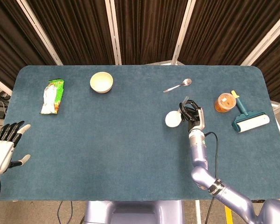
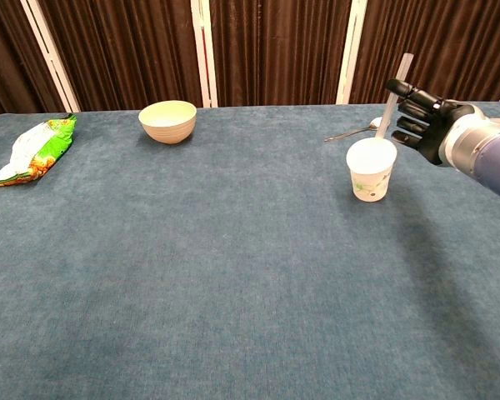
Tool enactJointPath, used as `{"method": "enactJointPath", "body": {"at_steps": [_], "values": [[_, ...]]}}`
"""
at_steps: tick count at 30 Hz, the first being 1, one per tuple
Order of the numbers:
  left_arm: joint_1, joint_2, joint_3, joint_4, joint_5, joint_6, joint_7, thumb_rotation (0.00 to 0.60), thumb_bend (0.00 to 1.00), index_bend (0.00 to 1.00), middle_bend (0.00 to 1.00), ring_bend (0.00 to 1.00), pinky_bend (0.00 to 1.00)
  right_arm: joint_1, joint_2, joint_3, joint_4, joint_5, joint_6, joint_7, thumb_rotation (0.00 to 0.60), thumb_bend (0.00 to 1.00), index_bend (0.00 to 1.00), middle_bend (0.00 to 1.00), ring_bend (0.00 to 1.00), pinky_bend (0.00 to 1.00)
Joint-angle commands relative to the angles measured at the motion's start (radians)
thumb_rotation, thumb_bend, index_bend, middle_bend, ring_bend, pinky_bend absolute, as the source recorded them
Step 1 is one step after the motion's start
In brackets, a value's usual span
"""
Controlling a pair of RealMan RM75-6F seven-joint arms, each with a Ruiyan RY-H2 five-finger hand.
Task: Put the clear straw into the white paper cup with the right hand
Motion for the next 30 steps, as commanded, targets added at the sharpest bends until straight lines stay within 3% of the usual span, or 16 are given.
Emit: {"method": "enactJointPath", "body": {"at_steps": [1, 14, 21, 30], "values": [[0.000, 0.000, 0.000, 0.000, 0.000, 0.001, 0.000, 0.600, 0.24, 0.11, 0.00, 0.00, 0.00, -0.002, 0.004, 0.002, -0.004, -0.001, 0.001, -0.004, 0.600, 0.29, 0.59, 1.00, 0.98, 0.85], [-0.001, 0.000, 0.000, -0.001, 0.000, -0.001, 0.000, 0.600, 0.24, 0.11, 0.00, 0.00, 0.00, -0.006, 0.016, 0.001, 0.004, -0.009, -0.025, -0.003, 0.600, 0.23, 0.59, 1.00, 0.98, 0.84], [0.000, 0.000, -0.001, 0.000, -0.001, -0.001, -0.001, 0.600, 0.24, 0.11, 0.00, 0.00, 0.00, -0.013, 0.021, 0.001, -0.003, -0.019, -0.025, 0.003, 0.600, 0.18, 0.54, 1.00, 0.98, 0.84], [-0.001, 0.000, 0.000, -0.001, 0.000, -0.001, -0.001, 0.600, 0.24, 0.11, 0.00, 0.00, 0.00, -0.076, 0.072, 0.000, -0.067, -0.042, 0.028, 0.005, 0.600, 0.17, 0.39, 1.00, 0.98, 0.84]]}}
